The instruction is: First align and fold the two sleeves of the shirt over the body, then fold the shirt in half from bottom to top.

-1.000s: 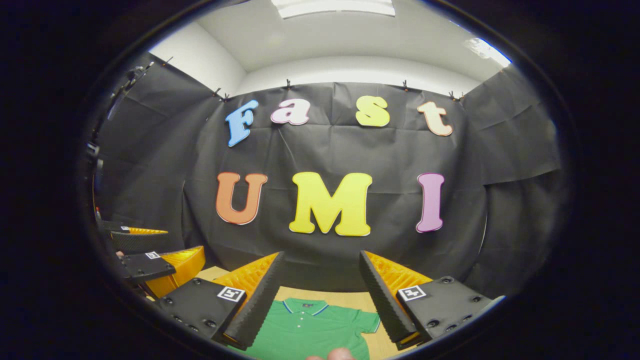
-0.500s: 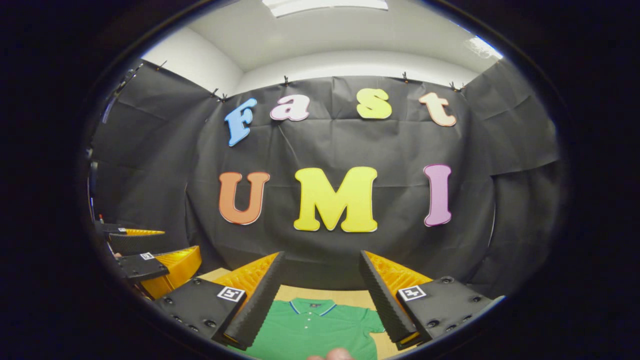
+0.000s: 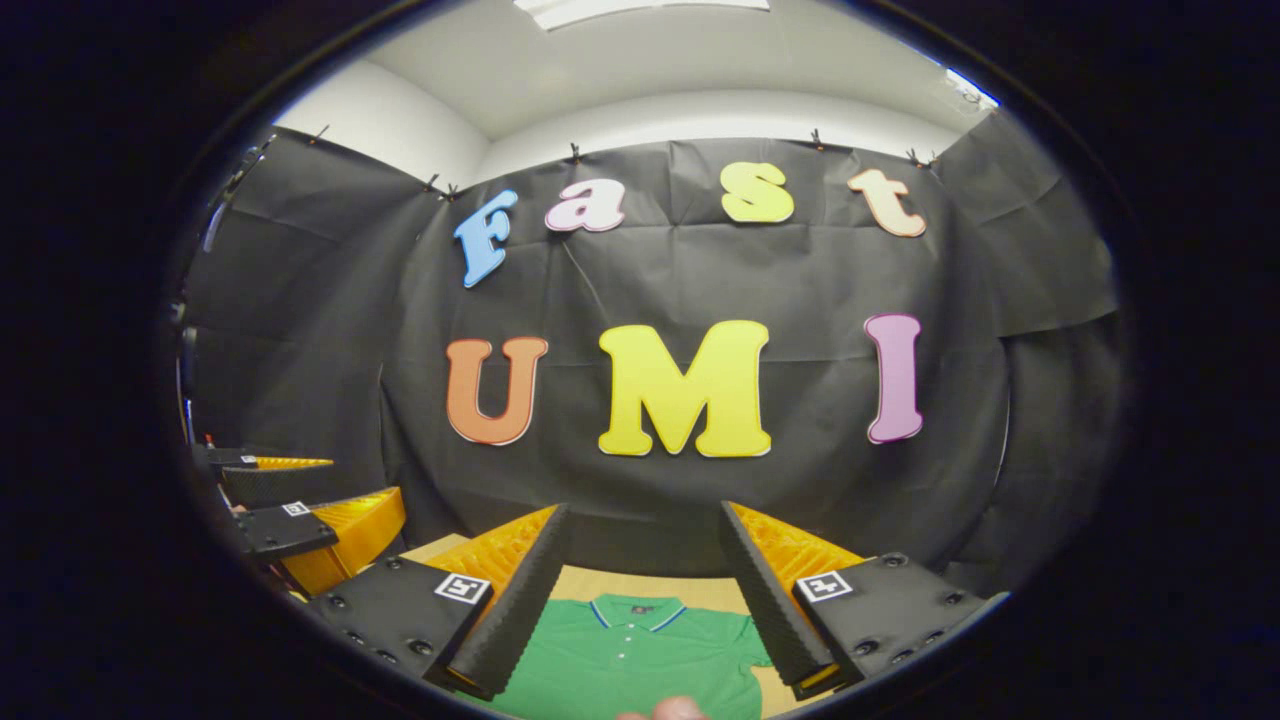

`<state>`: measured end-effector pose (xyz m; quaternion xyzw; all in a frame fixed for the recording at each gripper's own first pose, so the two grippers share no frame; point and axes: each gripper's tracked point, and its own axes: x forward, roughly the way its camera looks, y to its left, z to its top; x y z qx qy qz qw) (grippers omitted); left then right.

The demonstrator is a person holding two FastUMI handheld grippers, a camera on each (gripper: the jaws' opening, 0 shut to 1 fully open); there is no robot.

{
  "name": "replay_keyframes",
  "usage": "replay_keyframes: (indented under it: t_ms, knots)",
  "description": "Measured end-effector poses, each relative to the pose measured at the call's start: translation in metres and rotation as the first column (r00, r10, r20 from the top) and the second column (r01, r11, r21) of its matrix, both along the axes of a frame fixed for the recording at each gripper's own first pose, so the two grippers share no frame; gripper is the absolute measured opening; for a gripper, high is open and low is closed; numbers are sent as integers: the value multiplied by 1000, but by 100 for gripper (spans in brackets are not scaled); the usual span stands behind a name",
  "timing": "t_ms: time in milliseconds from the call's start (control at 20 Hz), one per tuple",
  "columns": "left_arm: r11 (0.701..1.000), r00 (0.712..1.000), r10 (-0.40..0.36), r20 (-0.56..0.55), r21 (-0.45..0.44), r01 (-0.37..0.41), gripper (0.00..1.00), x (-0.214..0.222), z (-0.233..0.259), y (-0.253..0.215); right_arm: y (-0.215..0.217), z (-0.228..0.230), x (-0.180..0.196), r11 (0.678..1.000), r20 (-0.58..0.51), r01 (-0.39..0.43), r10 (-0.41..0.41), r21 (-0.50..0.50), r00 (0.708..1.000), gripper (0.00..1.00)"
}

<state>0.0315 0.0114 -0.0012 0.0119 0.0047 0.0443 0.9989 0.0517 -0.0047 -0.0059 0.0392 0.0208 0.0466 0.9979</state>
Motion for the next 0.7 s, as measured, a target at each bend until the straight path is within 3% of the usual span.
replay_keyframes:
  t_ms: [150, 200, 450, 700]
  knots:
    - [1000, 1000, -4, -10, -2, 4, 93, 7, -6, -3, -11, -9, 7, 1000, -13, 1, -1, -5, 1000, 95]
    - [1000, 1000, -8, -23, -6, 8, 97, 8, -11, -5, -15, -14, 8, 1000, -24, 3, -3, -8, 1000, 95]
    - [999, 998, -45, -42, -23, 44, 98, 17, -26, -18, -46, -49, 14, 1000, -112, 13, -15, -22, 994, 93]
    - [993, 989, -122, -85, -18, 121, 97, 28, -40, -43, -98, -108, 17, 997, -277, 83, -79, 2, 958, 93]
